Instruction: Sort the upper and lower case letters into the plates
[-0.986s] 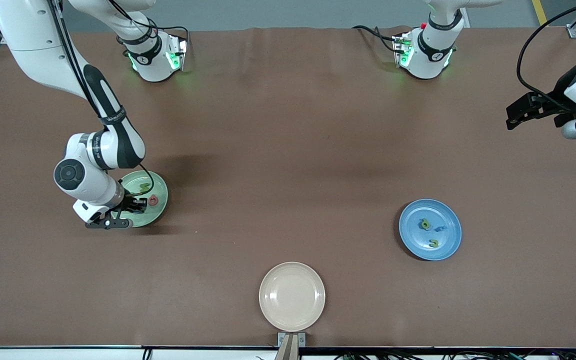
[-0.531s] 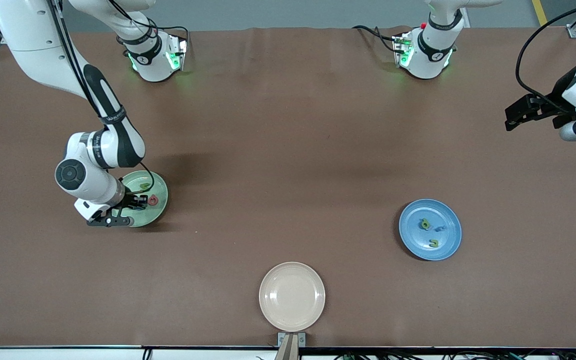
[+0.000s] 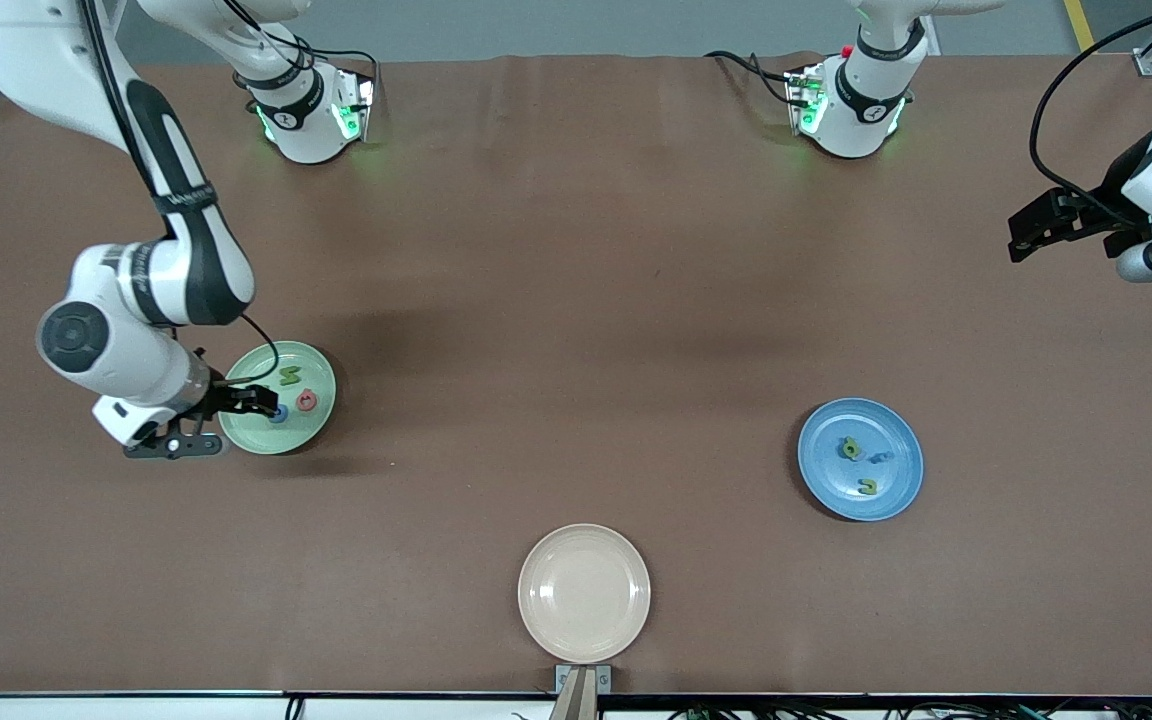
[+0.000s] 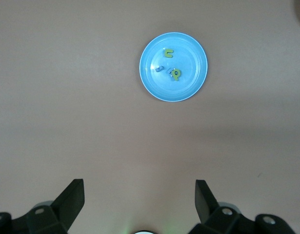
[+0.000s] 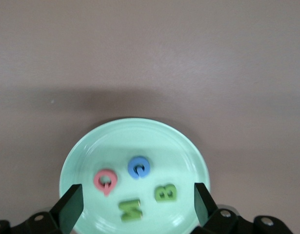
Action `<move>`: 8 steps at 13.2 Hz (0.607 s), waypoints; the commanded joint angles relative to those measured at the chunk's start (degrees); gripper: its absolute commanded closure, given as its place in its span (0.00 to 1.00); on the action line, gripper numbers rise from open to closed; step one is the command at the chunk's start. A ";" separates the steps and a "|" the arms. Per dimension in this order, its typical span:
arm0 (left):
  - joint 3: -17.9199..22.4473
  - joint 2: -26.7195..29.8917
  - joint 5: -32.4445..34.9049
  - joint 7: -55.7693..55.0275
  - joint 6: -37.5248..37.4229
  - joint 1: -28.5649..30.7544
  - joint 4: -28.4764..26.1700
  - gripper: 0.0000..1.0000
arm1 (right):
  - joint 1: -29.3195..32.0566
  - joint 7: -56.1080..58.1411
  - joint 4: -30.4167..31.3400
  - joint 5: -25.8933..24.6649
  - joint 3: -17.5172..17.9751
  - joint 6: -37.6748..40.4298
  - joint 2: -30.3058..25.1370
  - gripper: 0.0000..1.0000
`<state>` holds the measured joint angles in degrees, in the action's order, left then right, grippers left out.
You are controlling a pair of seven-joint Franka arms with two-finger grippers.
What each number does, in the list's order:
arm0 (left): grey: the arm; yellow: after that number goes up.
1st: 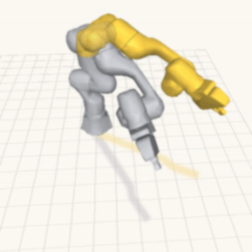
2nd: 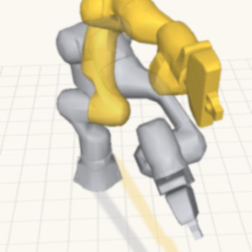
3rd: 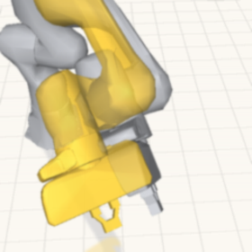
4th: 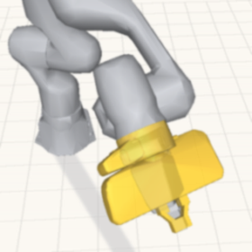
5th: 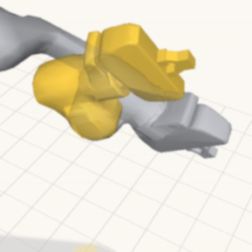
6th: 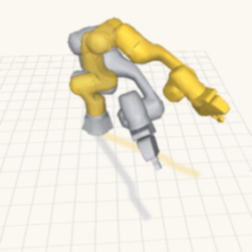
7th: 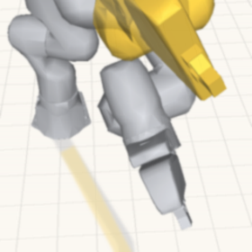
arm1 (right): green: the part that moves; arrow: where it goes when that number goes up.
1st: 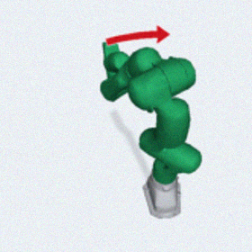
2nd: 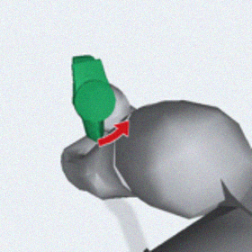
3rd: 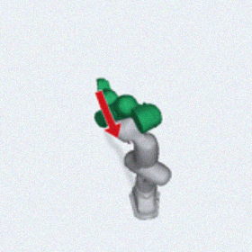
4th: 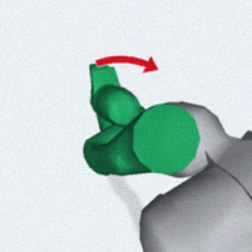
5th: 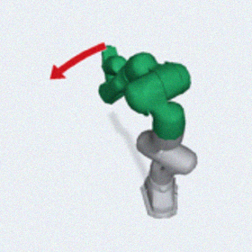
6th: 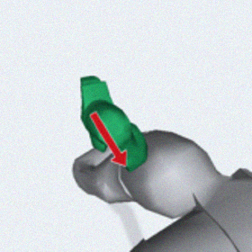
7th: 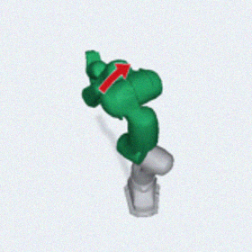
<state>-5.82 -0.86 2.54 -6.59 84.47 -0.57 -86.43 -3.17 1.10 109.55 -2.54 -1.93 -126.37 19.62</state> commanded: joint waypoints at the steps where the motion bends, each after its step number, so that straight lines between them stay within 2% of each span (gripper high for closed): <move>1: 0.10 0.42 -0.87 1.23 0.69 0.05 -0.40 0.00 | 4.13 4.16 -4.41 -1.15 0.88 9.61 -3.71 0.00; 4: 0.10 0.51 -0.96 1.23 0.69 0.05 -0.40 0.00 | 4.40 3.91 -15.64 -1.15 0.79 24.81 -4.33 0.00; 8: -0.07 0.60 -0.96 1.23 0.60 0.05 -0.40 0.00 | 5.72 3.56 -21.39 -0.98 0.79 30.74 -4.24 0.00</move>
<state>-5.88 -0.86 2.54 -6.59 84.53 -0.60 -86.44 0.94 5.04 89.87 -2.58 -1.99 -97.32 14.90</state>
